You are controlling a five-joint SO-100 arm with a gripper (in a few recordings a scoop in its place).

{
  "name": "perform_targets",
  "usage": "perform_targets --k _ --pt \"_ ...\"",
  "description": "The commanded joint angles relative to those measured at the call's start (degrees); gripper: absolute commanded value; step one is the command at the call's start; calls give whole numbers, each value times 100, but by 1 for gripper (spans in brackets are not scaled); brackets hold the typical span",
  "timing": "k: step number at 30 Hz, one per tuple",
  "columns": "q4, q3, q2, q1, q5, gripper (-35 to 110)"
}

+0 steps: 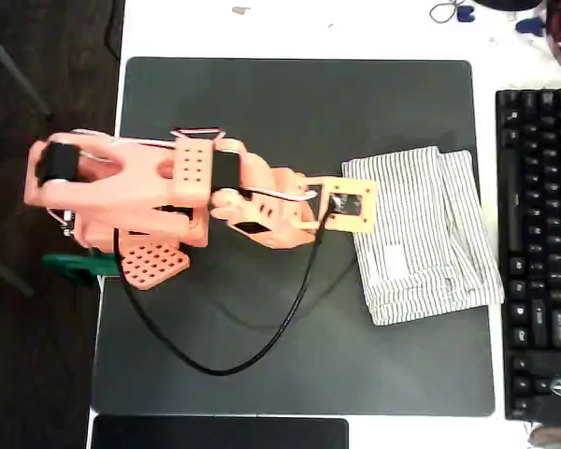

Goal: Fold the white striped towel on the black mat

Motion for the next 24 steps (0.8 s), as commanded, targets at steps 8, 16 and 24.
perform_targets --k 8,16,24 --pt "809 729 1758 -255 9 0" --pt "1187 1292 2628 -88 -105 0" --pt "1459 1652 3085 35 -105 0"
